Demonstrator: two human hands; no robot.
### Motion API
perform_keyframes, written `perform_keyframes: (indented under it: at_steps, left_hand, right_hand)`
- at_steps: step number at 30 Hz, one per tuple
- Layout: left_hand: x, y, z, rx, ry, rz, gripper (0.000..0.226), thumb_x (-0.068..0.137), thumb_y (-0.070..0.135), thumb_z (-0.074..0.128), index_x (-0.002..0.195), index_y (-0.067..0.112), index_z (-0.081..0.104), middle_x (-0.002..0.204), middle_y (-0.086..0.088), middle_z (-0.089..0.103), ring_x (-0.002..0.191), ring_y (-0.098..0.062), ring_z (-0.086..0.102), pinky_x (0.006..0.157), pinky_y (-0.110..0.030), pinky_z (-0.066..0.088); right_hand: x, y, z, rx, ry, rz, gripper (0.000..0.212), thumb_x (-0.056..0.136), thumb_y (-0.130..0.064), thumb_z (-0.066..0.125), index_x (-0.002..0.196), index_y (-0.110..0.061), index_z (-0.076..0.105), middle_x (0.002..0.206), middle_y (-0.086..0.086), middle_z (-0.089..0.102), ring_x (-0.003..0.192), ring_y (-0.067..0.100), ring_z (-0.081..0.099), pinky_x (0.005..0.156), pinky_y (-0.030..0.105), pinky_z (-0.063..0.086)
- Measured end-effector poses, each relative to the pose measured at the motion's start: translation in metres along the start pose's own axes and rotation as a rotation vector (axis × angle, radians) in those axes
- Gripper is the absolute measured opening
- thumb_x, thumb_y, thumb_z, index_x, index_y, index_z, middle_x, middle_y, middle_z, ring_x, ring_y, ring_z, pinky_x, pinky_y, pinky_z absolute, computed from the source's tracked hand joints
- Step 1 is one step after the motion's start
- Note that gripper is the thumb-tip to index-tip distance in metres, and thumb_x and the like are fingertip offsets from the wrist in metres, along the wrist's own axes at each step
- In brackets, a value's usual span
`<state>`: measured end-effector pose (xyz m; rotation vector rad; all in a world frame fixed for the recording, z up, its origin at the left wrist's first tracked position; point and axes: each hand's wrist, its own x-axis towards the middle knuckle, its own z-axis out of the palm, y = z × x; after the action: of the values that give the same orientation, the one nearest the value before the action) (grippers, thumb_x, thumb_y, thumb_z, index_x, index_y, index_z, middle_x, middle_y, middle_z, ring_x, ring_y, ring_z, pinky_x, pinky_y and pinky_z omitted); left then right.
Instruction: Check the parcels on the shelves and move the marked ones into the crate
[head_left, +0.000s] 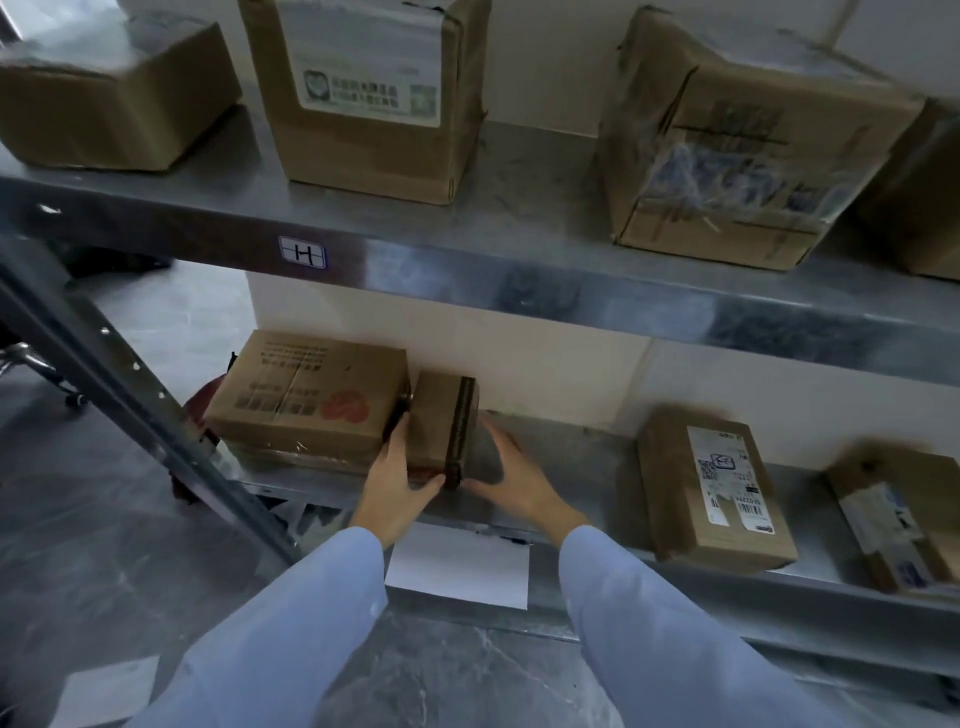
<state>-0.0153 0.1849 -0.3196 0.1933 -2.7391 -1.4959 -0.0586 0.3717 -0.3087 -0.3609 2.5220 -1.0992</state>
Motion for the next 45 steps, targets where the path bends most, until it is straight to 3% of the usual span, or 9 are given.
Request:
perform_keyframes:
  at_steps: [8,11,17,23,29,33,36,41,45]
  left_hand:
    - [0.002,0.006,0.001,0.055,0.059,-0.006,0.088,0.080,0.016,0.077,0.152,0.013,0.027,0.144,-0.014,0.045,0.132,-0.030,0.044,0.105,-0.041,0.038]
    - [0.000,0.015,0.001,0.057,0.051,0.043,0.082,0.080,0.018,0.078,0.148,0.010,0.033,0.144,-0.010,0.039,0.128,-0.026,0.046,0.102,-0.031,0.037]
    - [-0.005,0.044,-0.007,-0.054,0.017,0.064,0.073,0.080,0.019,0.078,0.142,0.014,0.040,0.139,0.000,0.036,0.117,-0.009,0.043,0.101,-0.021,0.032]
    - [-0.011,0.066,-0.015,-0.197,-0.018,0.071,0.060,0.084,0.019,0.075,0.136,0.021,0.044,0.124,0.012,0.054,0.119,-0.007,0.049,0.103,-0.026,0.038]
    - [-0.017,0.089,-0.014,-0.205,-0.008,0.094,0.087,0.076,0.008,0.081,0.147,0.020,0.033,0.139,0.001,0.049,0.124,-0.015,0.049,0.106,-0.038,0.045]
    - [-0.017,0.099,-0.016,-0.202,-0.023,0.091,0.093,0.076,0.012,0.082,0.151,0.026,0.028,0.145,0.001,0.046,0.127,-0.018,0.050,0.105,-0.040,0.046]
    - [-0.017,0.107,-0.019,-0.255,-0.022,0.110,0.087,0.080,0.014,0.079,0.150,0.028,0.031,0.145,0.005,0.047,0.128,-0.014,0.047,0.108,-0.037,0.041]
    - [-0.019,0.117,-0.022,-0.346,-0.028,0.100,0.078,0.084,0.015,0.075,0.149,0.025,0.033,0.144,0.000,0.043,0.129,-0.017,0.047,0.100,-0.026,0.038]
    - [-0.025,0.125,-0.023,-0.347,-0.024,0.129,0.070,0.085,0.010,0.073,0.145,0.022,0.040,0.135,-0.001,0.036,0.125,-0.014,0.047,0.101,-0.020,0.035]
  right_hand:
    - [0.003,-0.011,0.005,0.122,0.004,-0.055,0.091,0.087,-0.019,0.074,0.155,-0.026,0.014,0.146,-0.006,0.045,0.131,0.014,0.045,0.104,0.025,0.038]
    - [-0.004,-0.009,-0.001,0.139,0.029,-0.064,0.086,0.088,-0.023,0.074,0.154,-0.026,0.019,0.136,-0.014,0.046,0.123,0.005,0.046,0.095,0.016,0.038]
    - [-0.019,-0.014,-0.021,0.199,0.088,-0.047,0.081,0.088,-0.033,0.073,0.153,-0.023,0.026,0.146,-0.006,0.045,0.131,0.008,0.042,0.106,0.025,0.036]
    - [-0.039,-0.028,-0.048,0.256,0.233,-0.053,0.058,0.090,-0.025,0.071,0.140,-0.017,0.043,0.129,-0.011,0.050,0.125,0.006,0.046,0.083,0.004,0.041]
    - [-0.057,-0.038,-0.066,0.246,0.235,-0.067,0.085,0.081,-0.012,0.079,0.150,-0.020,0.028,0.122,-0.011,0.043,0.106,0.017,0.058,0.086,0.027,0.050]
    - [-0.062,-0.041,-0.075,0.286,0.207,-0.074,0.102,0.080,-0.008,0.079,0.155,-0.026,0.012,0.138,0.003,0.046,0.107,0.013,0.056,0.088,0.027,0.053]
    - [-0.066,-0.046,-0.082,0.310,0.213,-0.077,0.109,0.079,-0.008,0.079,0.156,-0.030,0.005,0.135,-0.001,0.044,0.109,0.008,0.053,0.079,0.017,0.051]
    - [-0.067,-0.050,-0.085,0.257,0.265,-0.068,0.112,0.076,-0.017,0.083,0.157,-0.030,0.006,0.144,0.007,0.041,0.131,0.022,0.046,0.107,0.036,0.044]
    - [-0.068,-0.053,-0.082,0.188,0.293,-0.104,0.096,0.076,-0.031,0.083,0.153,-0.027,0.025,0.142,0.004,0.043,0.131,0.018,0.042,0.111,0.044,0.041]
